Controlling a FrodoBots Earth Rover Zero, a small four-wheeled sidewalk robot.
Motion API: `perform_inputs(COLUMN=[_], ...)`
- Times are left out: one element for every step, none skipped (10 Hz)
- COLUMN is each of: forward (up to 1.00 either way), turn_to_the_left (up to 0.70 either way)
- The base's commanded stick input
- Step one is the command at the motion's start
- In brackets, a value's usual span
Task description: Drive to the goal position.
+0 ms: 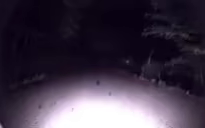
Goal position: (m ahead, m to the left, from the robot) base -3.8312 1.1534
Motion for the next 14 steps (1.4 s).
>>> perform_inputs(forward=[1.0, 1.0, 1.0, 1.0, 1.0, 1.0, 1.0, 1.0, 1.0, 1.0, 1.0, 1.0, 1.0, 1.0], turn_to_the_left=[0.0, 0.0, 0.0, 0.0, 0.0, 0.0, 0.0, 0.0, 0.0, 0.0, 0.0, 0.0, 0.0, 0.0])
